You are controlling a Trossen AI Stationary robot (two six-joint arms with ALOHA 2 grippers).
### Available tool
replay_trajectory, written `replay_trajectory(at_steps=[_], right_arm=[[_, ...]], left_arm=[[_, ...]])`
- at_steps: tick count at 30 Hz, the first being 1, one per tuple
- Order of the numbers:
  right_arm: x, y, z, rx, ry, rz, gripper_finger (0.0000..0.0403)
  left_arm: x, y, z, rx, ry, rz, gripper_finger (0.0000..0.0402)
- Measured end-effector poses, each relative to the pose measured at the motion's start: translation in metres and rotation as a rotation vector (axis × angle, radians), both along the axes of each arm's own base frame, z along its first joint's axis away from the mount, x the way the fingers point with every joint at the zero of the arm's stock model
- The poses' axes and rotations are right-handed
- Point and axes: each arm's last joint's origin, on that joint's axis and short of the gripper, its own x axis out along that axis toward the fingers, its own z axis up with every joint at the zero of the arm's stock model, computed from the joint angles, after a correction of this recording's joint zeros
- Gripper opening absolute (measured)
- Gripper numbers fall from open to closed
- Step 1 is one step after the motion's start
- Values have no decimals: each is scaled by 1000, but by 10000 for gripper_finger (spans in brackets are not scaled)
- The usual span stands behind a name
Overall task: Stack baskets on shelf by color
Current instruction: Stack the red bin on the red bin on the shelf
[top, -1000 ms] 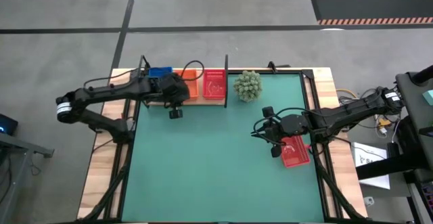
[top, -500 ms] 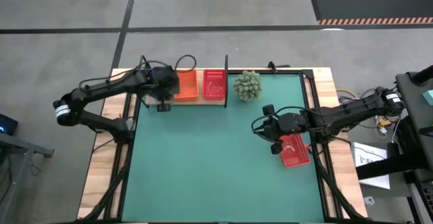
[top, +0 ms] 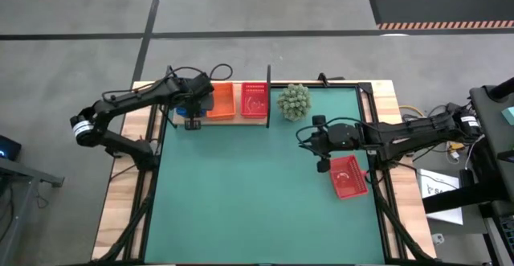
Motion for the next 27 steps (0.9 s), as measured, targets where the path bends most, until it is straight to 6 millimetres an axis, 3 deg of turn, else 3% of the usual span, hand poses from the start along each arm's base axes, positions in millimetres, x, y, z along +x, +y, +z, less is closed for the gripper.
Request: replay_trajectory(at_steps=[9,16,20,27], right_arm=[[0,3,-1,93,9,44,27],[-2,4,-3,109,26,38,27],[-2,4,-4,107,30,39,27],[-2,4,-5,89,36,51,27]], left_arm=[[-9,-7,1,-55,53,6,72],[-3,11,11,147,-58,32,55],[-8,24,6,182,-54,31,7],[-18,24,-15,93,-28,49,1]])
